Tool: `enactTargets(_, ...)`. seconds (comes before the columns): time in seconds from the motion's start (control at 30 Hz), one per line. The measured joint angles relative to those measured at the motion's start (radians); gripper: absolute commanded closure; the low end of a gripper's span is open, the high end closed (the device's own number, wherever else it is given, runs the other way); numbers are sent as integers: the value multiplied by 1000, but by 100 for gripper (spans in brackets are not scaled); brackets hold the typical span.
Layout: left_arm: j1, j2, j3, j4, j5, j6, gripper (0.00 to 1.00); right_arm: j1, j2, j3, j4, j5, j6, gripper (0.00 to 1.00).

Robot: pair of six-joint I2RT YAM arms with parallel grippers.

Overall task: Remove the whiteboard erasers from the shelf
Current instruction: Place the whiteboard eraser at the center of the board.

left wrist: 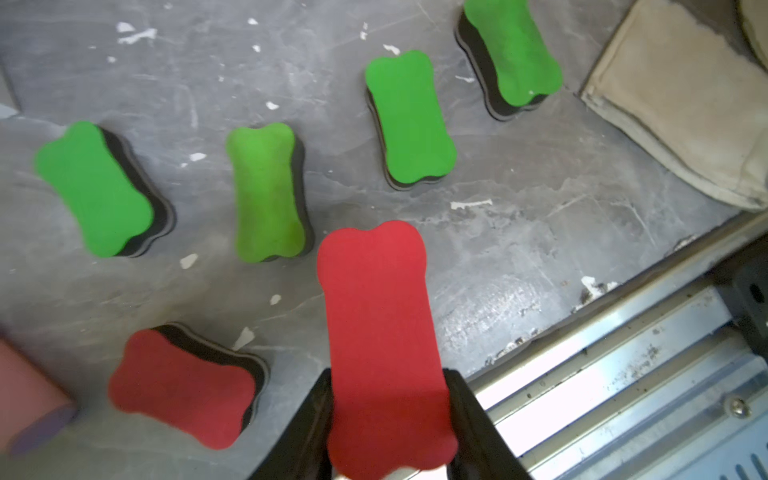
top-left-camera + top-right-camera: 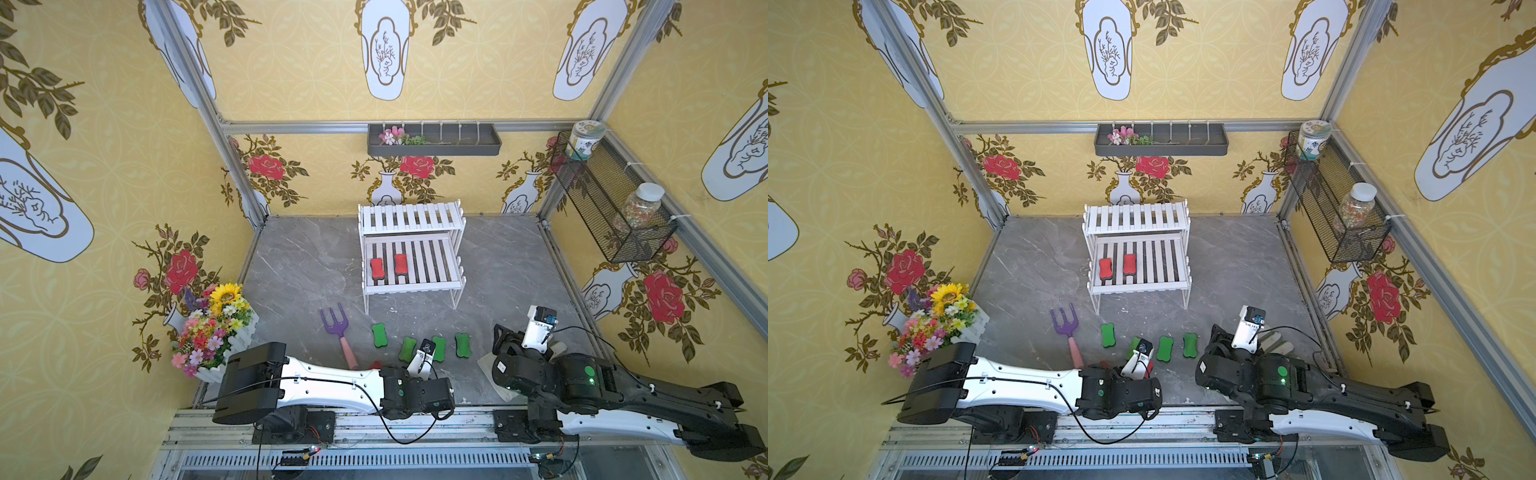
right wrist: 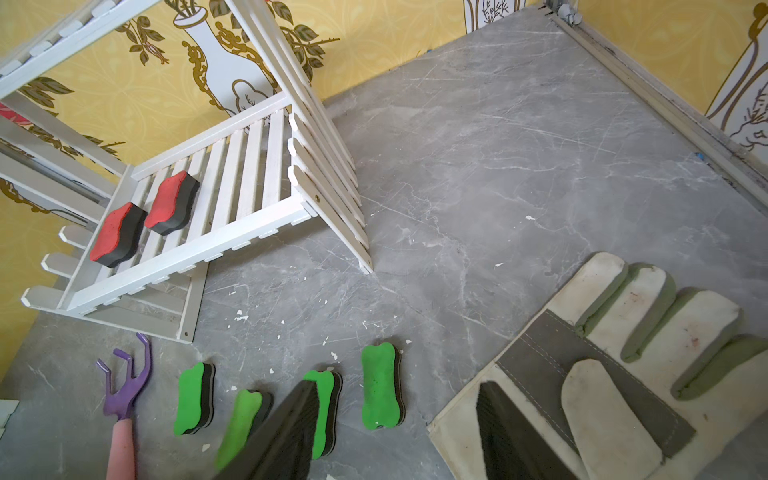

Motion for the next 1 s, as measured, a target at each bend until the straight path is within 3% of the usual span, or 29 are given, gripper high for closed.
enactTargets(0.2,0,65,-1,55,71,50,57,0,-30,2,-39,10,21,35)
enactTargets(0.63,40,106,-39,66,64,70,44,0,51,32,-5,16,16,33)
enactTargets(0.93,51,-71,-5,12,-3,62,22,0,93,55,49,6,-18,30)
enactTargets(1.0,52,-146,18,-6,-37,58,12,0,118,67,103,-10,-83,29)
